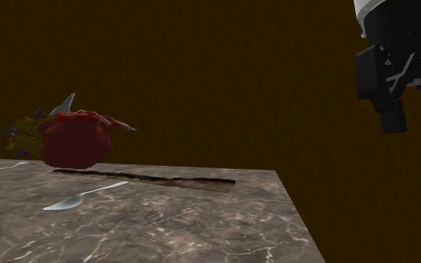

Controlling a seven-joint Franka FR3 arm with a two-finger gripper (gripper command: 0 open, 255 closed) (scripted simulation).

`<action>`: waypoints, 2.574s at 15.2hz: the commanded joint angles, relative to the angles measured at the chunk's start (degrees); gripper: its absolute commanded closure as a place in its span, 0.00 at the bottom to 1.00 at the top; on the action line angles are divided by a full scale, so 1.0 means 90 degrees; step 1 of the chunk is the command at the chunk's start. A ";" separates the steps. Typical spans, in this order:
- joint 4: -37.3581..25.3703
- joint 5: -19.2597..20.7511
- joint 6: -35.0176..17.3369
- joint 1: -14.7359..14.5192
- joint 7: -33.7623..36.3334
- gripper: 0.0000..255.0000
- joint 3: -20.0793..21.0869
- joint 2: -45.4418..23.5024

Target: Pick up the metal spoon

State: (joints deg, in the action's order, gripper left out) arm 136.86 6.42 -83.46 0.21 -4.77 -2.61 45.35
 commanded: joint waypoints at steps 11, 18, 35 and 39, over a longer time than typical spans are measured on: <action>-0.0120 -0.1316 -0.0844 -0.0352 0.1805 0.00 0.1126 -0.0920; -0.0660 -0.1938 -0.1547 -0.0517 0.2967 0.00 0.1854 -0.1973; -0.3543 -0.1732 -0.2816 -0.0897 0.5840 0.00 0.3134 -0.5498; -0.4608 -0.1363 -0.2859 -0.1173 0.6512 0.00 0.3213 -0.6487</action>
State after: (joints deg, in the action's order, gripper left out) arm 98.58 -6.92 -109.35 -9.59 52.03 26.13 -10.31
